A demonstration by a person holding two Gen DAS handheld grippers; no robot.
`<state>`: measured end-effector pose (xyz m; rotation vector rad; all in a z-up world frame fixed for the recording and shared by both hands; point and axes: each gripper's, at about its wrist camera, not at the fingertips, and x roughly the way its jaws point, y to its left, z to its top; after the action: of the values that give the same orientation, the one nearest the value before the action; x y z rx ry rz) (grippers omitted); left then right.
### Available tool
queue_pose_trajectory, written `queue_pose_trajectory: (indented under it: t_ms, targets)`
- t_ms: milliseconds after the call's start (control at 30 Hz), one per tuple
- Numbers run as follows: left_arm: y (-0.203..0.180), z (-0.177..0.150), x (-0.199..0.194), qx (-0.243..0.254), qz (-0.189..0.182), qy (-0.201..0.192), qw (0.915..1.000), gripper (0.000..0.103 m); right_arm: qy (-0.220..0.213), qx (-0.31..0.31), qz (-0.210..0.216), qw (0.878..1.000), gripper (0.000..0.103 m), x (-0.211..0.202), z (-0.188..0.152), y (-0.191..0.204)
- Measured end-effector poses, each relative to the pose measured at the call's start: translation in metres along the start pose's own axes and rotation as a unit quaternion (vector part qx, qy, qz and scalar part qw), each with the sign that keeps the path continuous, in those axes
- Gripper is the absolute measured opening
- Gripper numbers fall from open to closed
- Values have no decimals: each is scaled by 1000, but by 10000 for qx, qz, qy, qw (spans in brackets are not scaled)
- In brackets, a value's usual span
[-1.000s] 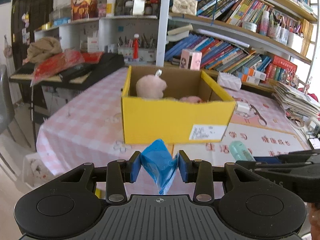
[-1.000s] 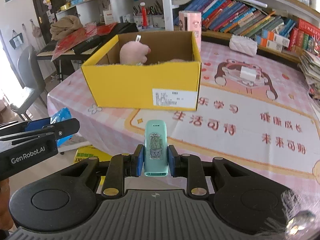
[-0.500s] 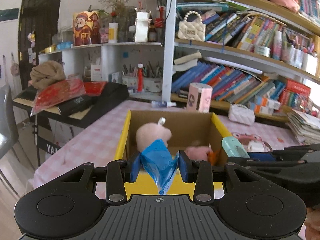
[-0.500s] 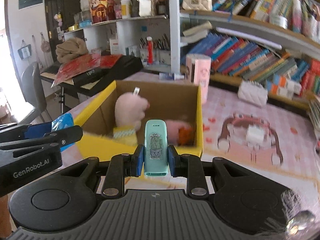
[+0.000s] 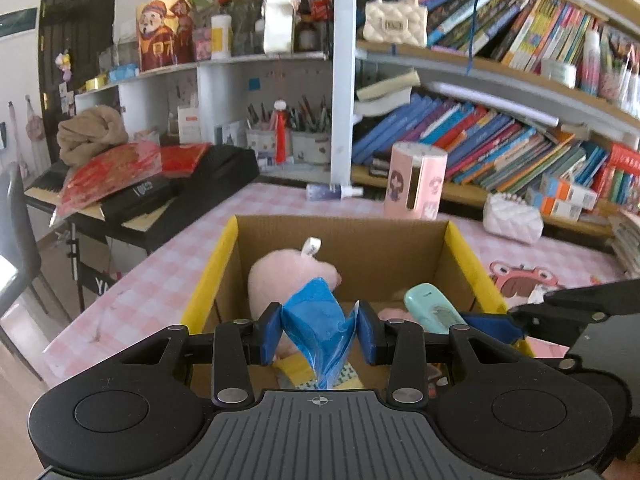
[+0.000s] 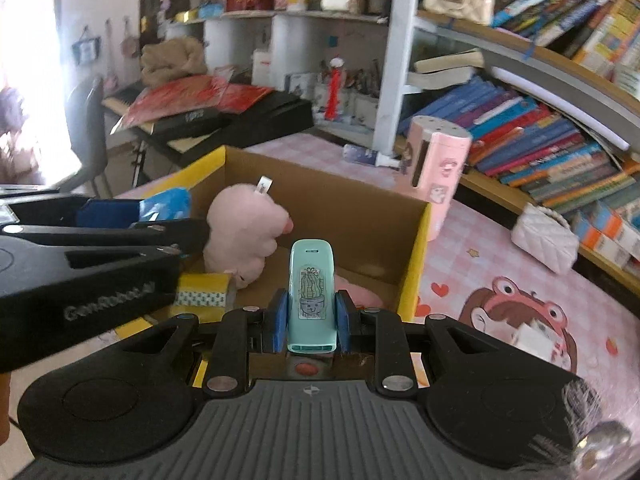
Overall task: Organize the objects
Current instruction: 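Carry blue cap in left tool and green stapler in right tool over yellow box, then lower and release blue cap with left tool while right tool releases stapler in box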
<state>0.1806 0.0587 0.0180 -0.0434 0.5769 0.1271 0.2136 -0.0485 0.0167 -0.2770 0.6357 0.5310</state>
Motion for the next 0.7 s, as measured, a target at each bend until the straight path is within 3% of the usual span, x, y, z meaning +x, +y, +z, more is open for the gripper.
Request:
queue_pose_trajectory:
  t_ms: [267,400,700]
  targets:
    - [-5,-1,32,100,152,386,9991,37,354,-388,266,9983,23,35,-1,-5]
    - [-7,-3,42,140,193,552,9982,37,328,-636,296,9970,24,43,0,-5]
    - [-8,-4,56,171,294,680,9971,39,479,-1067,483,9920,24,59,4,-5]
